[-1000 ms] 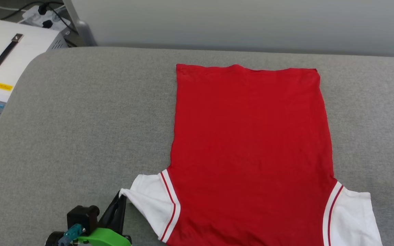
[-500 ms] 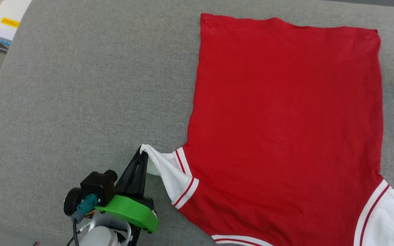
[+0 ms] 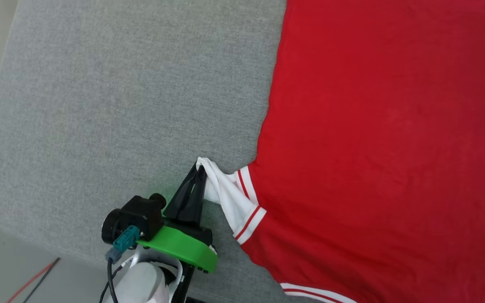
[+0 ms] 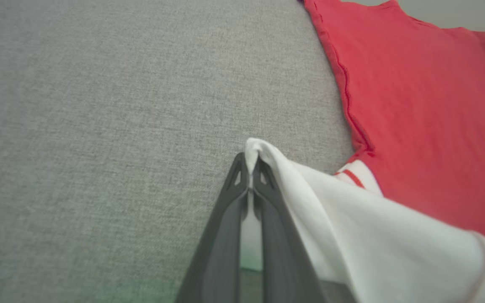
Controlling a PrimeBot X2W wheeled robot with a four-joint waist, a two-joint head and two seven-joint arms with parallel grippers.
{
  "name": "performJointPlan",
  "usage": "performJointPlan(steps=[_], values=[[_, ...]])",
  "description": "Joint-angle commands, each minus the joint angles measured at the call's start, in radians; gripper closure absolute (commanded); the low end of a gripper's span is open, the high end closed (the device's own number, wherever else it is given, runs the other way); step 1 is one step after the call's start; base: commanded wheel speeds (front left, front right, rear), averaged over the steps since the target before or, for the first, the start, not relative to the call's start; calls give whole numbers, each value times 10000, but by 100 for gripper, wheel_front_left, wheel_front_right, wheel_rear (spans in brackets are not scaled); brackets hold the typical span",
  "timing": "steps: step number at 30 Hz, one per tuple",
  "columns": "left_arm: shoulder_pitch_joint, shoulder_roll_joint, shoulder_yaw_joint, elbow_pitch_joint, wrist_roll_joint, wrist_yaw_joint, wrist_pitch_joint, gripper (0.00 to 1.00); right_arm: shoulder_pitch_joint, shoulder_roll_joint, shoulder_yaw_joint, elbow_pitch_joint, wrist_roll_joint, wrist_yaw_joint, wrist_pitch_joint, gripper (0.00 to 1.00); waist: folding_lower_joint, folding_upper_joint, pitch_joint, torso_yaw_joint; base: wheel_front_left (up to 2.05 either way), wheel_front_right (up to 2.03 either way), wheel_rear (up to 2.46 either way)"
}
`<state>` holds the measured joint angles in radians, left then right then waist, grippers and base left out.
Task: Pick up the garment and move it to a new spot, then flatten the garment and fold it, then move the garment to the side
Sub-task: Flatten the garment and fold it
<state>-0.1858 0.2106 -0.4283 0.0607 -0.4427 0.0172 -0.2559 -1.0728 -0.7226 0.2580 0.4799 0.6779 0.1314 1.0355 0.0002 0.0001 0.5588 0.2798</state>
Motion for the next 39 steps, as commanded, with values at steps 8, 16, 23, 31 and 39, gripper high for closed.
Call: performJointPlan(steps=[8, 16, 23, 31, 39], values=[[-134, -510, 376, 365, 544, -476, -59, 100, 1359, 259, 265, 723, 82, -7, 58, 0, -2, -1, 449, 448, 0, 0, 0], [35, -684, 650, 770, 848, -790, -59, 100, 1500, 85, 139, 375, 299, -7, -1045, 100, -2, -1, -208, 316, 0, 0, 0], [507, -696, 997, 1038, 971, -898, -59, 100, 1715, -344, 600, -625, 818, -7, -2692, 100, -2, -1, -1235, -64, 0, 0, 0], [1281, -503, 1516, 1103, 1094, -877, -59, 100, 3261, -1677, 1159, -2127, 1714, -7, -3968, 100, -2, -1, -2544, -917, 0, 0, 0], [2140, -162, 1953, 1013, 1110, -758, -59, 100, 7279, -2863, 229, -3510, 2511, -7, -5082, 100, -2, -1, -3525, -1947, 0, 0, 0]])
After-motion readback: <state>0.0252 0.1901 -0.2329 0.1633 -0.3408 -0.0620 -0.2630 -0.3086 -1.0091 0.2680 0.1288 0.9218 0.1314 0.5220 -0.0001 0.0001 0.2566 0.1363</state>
